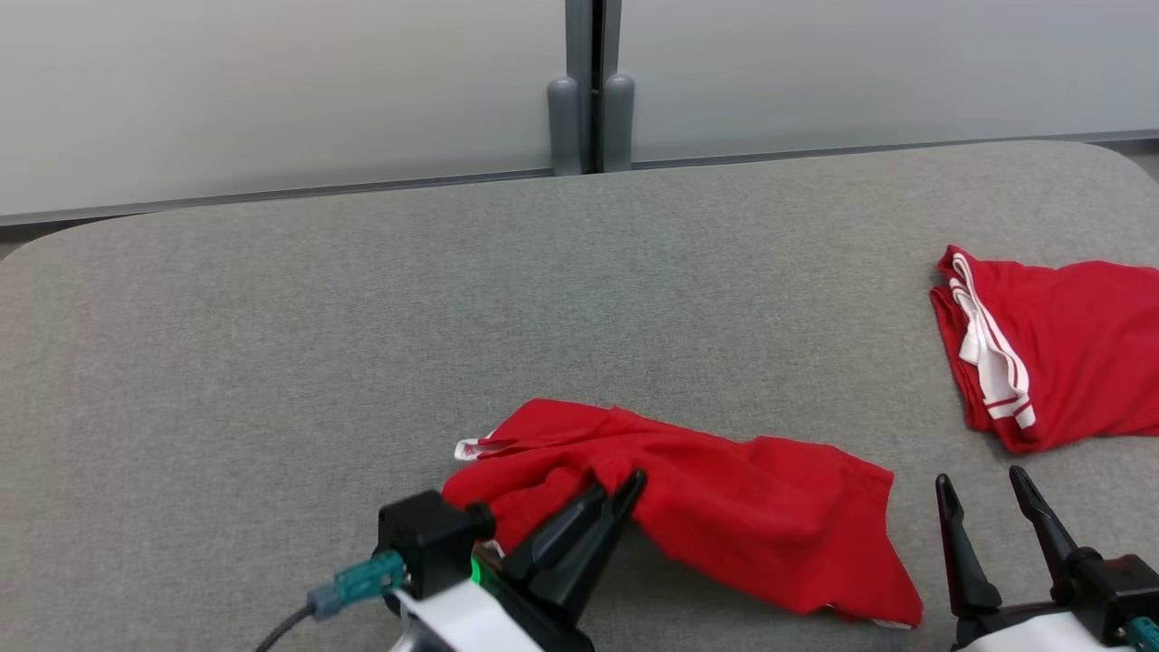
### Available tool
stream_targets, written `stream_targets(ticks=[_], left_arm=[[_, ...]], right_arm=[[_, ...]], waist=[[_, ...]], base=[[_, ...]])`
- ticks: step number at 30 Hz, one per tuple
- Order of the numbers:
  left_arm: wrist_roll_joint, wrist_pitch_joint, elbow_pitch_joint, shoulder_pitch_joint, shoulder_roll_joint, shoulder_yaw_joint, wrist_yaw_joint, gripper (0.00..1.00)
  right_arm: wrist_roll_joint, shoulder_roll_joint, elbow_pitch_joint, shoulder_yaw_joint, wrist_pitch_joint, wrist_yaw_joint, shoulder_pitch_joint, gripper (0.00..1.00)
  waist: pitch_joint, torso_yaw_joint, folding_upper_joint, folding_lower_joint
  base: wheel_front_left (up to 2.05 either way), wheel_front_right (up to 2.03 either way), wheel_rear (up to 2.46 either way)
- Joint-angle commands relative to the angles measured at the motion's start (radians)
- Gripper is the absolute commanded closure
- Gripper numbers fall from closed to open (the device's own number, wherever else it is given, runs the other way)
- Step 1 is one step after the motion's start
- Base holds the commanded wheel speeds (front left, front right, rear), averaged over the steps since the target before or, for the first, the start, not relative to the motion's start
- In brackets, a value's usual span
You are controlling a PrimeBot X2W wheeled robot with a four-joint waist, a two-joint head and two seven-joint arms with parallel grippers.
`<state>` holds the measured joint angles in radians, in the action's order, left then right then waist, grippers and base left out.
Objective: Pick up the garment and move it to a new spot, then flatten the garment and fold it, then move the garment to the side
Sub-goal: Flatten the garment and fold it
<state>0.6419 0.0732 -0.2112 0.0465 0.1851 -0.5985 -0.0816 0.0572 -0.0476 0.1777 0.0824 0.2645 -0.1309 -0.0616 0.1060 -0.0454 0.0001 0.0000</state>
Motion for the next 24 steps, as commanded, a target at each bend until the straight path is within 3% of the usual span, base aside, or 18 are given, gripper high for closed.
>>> stream_targets(ticks=[1, 4, 10, 19, 24], left_arm=[[-0.002, 0.027, -0.014, 0.043, 0.003, 0.016, 0.022, 1.0], [-0.002, 0.103, 0.018, 0.126, -0.007, 0.049, 0.076, 1.0], [0.012, 0.168, 0.302, 0.335, -0.048, 0.116, 0.12, 1.0], [-0.018, 0.051, 0.795, 0.584, -0.05, 0.204, 0.137, 1.0], [-0.023, -0.004, 0.946, 0.651, -0.04, 0.225, 0.135, 1.0]], right_arm=[[0.006, -0.006, 0.001, -0.005, 0.0, 0.0, 0.016, 0.0], [0.014, -0.006, 0.002, -0.019, 0.0, 0.0, 0.045, 0.0], [0.031, -0.005, 0.019, -0.045, 0.0, 0.0, 0.075, 0.0], [0.049, -0.006, 0.031, -0.073, 0.0, 0.0, 0.098, 0.0], [0.041, -0.006, 0.034, -0.075, 0.0, 0.0, 0.115, 0.0]], waist=[[0.016, -0.021, -0.0001, 0.0], [0.047, -0.061, -0.0001, 0.0], [0.125, -0.133, -0.0001, 0.0], [0.191, -0.184, -0.0001, 0.0], [0.194, -0.187, -0.0001, 0.0]], base=[[0.0, 0.0, 0.0], [0.0, 0.0, 0.0], [0.0, 0.0, 0.0], [0.0, 0.0, 0.0], [0.0, 0.0, 0.0]])
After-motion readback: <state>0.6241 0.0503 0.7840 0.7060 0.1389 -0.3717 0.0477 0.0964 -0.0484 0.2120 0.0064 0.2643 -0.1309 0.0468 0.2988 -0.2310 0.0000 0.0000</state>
